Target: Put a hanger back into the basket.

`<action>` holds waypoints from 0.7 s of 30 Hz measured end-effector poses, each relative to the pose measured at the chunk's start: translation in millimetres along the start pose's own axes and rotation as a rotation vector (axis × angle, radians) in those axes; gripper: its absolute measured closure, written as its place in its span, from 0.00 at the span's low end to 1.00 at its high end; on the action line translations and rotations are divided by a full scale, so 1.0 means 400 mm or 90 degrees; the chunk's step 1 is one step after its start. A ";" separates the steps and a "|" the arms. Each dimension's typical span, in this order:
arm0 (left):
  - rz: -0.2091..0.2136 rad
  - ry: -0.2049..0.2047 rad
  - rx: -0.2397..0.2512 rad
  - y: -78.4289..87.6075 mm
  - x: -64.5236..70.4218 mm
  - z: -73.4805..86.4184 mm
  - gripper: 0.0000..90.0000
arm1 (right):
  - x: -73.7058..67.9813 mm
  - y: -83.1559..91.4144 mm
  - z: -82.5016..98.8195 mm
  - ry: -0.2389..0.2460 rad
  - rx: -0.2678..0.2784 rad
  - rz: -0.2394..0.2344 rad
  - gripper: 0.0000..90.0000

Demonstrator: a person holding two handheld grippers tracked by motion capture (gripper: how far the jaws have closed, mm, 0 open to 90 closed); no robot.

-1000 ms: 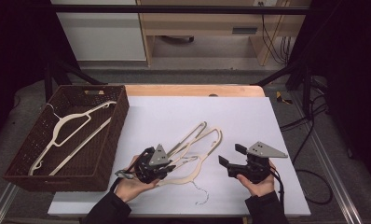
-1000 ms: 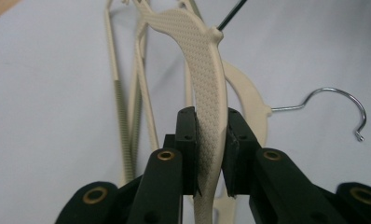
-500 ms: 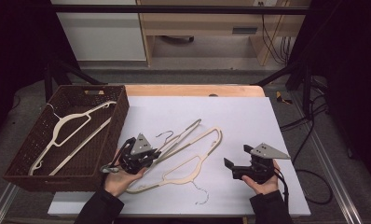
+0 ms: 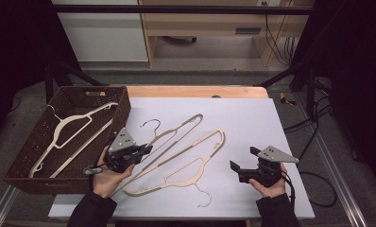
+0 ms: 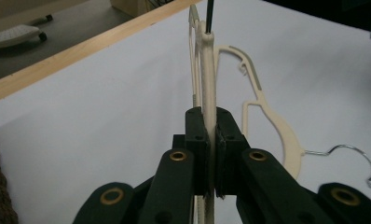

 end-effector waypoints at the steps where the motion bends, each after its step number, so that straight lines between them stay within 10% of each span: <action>1: 0.005 0.002 0.008 0.012 0.001 -0.008 0.96 | 0.001 0.002 -0.003 -0.005 0.004 0.002 0.08; 21: 0.005 -0.019 0.086 0.213 -0.034 -0.151 0.96 | 0.026 0.042 -0.034 -0.002 0.037 0.017 0.04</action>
Point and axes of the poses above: each handheld gripper's, and its own axes: y roughly backward along the jaws, z roughly out of its underside, x roughly to its right, the point moved 10 cm from there along -y, roughly forward along the jaws
